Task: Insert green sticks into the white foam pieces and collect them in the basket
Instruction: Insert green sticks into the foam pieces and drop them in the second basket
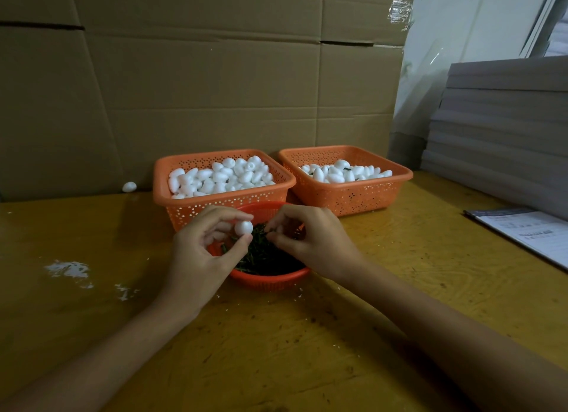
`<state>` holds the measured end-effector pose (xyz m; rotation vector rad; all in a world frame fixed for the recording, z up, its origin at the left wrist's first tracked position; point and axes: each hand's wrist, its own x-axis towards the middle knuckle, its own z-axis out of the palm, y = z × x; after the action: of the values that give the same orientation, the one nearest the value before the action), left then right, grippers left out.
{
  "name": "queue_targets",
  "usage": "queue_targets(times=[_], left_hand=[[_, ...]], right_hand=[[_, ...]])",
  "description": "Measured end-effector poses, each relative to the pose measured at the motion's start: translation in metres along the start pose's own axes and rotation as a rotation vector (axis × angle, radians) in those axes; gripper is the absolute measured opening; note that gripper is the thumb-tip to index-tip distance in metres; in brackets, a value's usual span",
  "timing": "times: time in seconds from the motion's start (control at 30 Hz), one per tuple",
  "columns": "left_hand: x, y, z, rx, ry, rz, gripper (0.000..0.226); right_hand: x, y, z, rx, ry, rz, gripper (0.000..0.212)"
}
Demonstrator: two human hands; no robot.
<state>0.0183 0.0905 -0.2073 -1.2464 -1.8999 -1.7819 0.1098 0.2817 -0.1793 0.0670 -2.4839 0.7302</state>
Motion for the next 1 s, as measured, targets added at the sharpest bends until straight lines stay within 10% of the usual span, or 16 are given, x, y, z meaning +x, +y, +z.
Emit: queue_targets(times=[1.0], left_hand=[[0.0000,-0.0027,-0.0005,-0.128,0.093,-0.102,0.027]], right_hand=[[-0.0047,0.0015,0.0075,0.131,0.205,-0.048,0.011]])
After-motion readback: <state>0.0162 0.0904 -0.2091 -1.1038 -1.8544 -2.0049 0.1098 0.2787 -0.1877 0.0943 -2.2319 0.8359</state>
